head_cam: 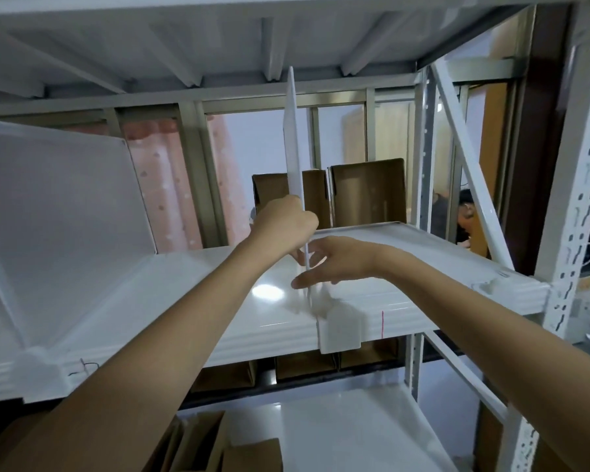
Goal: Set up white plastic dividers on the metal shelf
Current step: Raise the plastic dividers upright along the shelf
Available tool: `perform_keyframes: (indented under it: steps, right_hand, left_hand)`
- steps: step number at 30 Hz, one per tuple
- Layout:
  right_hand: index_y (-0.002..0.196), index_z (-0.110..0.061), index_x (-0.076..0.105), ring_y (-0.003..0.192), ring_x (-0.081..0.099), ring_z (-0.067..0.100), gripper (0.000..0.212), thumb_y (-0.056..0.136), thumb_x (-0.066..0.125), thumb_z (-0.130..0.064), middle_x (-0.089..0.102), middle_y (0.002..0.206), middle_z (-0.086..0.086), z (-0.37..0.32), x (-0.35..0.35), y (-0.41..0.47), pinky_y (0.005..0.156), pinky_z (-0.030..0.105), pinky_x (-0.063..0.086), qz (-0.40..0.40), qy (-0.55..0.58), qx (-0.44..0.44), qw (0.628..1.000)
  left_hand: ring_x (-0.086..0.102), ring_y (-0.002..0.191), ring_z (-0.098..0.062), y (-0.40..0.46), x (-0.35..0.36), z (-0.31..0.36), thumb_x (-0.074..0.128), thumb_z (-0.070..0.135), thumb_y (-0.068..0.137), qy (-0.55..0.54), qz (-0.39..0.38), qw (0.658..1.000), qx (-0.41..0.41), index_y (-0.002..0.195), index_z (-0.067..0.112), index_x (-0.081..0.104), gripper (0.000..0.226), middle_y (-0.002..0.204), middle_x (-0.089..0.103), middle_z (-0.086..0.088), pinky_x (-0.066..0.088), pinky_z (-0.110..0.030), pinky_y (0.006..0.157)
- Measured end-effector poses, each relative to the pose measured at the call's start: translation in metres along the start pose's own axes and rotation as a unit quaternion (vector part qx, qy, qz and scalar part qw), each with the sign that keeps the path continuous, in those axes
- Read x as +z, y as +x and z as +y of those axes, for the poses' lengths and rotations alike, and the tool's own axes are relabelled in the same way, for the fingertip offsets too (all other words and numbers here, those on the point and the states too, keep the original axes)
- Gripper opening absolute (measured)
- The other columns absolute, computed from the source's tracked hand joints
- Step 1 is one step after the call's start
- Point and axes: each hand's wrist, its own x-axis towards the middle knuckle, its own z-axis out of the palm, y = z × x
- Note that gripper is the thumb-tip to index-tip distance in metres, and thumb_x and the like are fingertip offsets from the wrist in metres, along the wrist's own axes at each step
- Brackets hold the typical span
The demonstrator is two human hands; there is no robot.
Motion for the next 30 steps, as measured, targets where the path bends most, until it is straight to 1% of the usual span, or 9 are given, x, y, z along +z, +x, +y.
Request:
perform_keyframes:
  steps: [2,5,8,10,13,16,21,26,30]
  right_hand:
    - [0.144,-0.018,0.039,0.128,0.048,0.021,0.082,0.078,0.069,-0.055,0.046,0.145,0.000,0.015,-0.004,-0.004,0.108,0.036,0.040,-0.027,-0.067,0.015,0.997]
    - [0.143,-0.024,0.042,0.131,0.045,0.021,0.077,0.079,0.062,-0.062,0.046,0.145,-0.002,0.037,0.001,-0.006,0.111,0.038,0.034,-0.063,-0.118,0.046,0.990]
    - [0.135,-0.027,0.053,0.129,0.047,0.021,0.060,0.089,0.046,-0.064,0.051,0.142,-0.002,0.050,0.010,-0.001,0.108,0.038,0.035,-0.009,-0.104,0.032,0.994]
    - [0.133,-0.031,0.055,0.131,0.045,0.023,0.058,0.087,0.046,-0.067,0.051,0.142,-0.003,0.057,0.014,0.005,0.108,0.041,0.035,0.028,-0.122,0.039,0.991]
    - [0.143,-0.044,0.034,0.144,0.024,0.028,0.074,0.079,0.037,-0.082,0.029,0.157,-0.001,0.074,0.017,0.006,0.114,0.052,0.020,0.006,-0.178,0.082,0.981]
    - [0.147,-0.046,0.021,0.149,0.008,0.028,0.077,0.080,0.029,-0.083,0.010,0.162,-0.001,0.092,0.016,0.004,0.115,0.059,0.007,0.003,-0.186,0.104,0.977]
    - [0.148,-0.044,0.020,0.149,0.008,0.028,0.079,0.080,0.029,-0.083,0.008,0.162,-0.002,0.106,0.010,-0.002,0.115,0.063,0.007,0.003,-0.190,0.101,0.977]
    - [0.149,-0.043,0.019,0.150,0.006,0.028,0.080,0.080,0.029,-0.082,0.007,0.162,-0.001,0.108,0.009,-0.006,0.116,0.062,0.006,-0.007,-0.187,0.100,0.977]
    - [0.149,-0.032,0.027,0.147,0.020,0.026,0.084,0.080,0.036,-0.078,0.022,0.160,0.003,0.094,0.004,-0.012,0.118,0.050,0.018,0.009,-0.126,0.080,0.989]
  left_hand:
    - [0.068,0.076,-0.030,-0.001,0.001,-0.001,0.042,0.007,0.089,-0.002,-0.017,1.000,-0.001,0.071,0.010,0.040,0.019,0.060,0.051,-0.009,0.035,-0.029,0.054]
    - [0.071,0.079,-0.034,0.000,0.002,-0.004,0.041,0.007,0.089,-0.005,-0.027,1.000,-0.007,0.075,0.008,0.042,0.015,0.064,0.062,-0.013,0.043,-0.032,0.063]
    - [0.071,0.077,-0.033,0.000,0.004,-0.002,0.042,0.007,0.089,-0.002,-0.027,1.000,-0.006,0.077,0.008,0.041,0.012,0.064,0.062,-0.012,0.040,-0.027,0.056]
    - [0.072,0.076,-0.033,-0.001,0.005,-0.001,0.041,0.008,0.089,-0.016,-0.031,0.999,-0.009,0.079,0.008,0.040,0.010,0.067,0.063,-0.012,0.040,-0.025,0.055]
    - [0.072,0.075,-0.033,0.000,0.008,-0.002,0.040,0.009,0.087,-0.034,-0.037,0.999,-0.007,0.077,0.010,0.041,0.010,0.070,0.065,-0.013,0.042,-0.026,0.054]
    - [0.072,0.078,-0.032,0.003,0.011,-0.003,0.043,0.011,0.088,-0.044,-0.038,0.998,-0.009,0.092,0.006,0.047,0.008,0.081,0.068,-0.015,0.048,-0.030,0.060]
    - [0.070,0.085,-0.034,0.004,0.017,-0.002,0.044,0.008,0.085,-0.039,-0.034,0.999,-0.003,0.098,0.001,0.050,0.016,0.089,0.070,-0.019,0.053,-0.040,0.083]
    - [0.071,0.081,-0.035,0.004,0.018,0.003,0.040,0.008,0.083,-0.036,-0.032,0.999,-0.005,0.080,0.003,0.045,0.007,0.077,0.069,-0.018,0.046,-0.032,0.064]
    - [0.072,0.081,-0.035,0.008,0.014,0.010,0.041,0.007,0.082,-0.049,-0.042,0.998,-0.007,0.082,0.003,0.044,0.005,0.076,0.069,-0.017,0.055,-0.037,0.082]
